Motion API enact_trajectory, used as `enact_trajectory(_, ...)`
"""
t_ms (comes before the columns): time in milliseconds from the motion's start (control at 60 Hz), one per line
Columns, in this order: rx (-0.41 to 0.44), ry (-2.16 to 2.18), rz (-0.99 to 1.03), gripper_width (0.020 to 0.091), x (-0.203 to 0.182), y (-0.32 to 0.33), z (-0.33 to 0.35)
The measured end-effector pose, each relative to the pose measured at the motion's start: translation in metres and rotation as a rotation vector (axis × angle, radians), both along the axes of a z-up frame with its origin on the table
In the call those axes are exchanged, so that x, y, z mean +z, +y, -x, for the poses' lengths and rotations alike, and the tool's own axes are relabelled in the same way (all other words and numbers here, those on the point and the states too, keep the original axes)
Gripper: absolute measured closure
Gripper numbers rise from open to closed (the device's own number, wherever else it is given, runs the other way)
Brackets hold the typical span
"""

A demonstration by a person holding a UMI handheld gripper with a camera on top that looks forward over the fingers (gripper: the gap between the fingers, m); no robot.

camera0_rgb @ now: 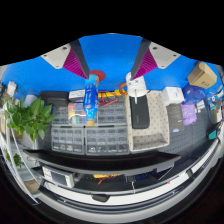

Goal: Pour water

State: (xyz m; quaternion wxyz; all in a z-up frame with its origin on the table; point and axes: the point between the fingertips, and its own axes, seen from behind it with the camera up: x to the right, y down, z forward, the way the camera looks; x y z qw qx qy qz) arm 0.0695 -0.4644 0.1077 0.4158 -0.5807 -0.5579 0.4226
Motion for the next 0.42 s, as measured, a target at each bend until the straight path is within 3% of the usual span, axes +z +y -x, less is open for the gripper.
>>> enact_trajectory(417, 0.011, 0.013, -0.002, 0.0237, 0.019, -0.016, -0.026)
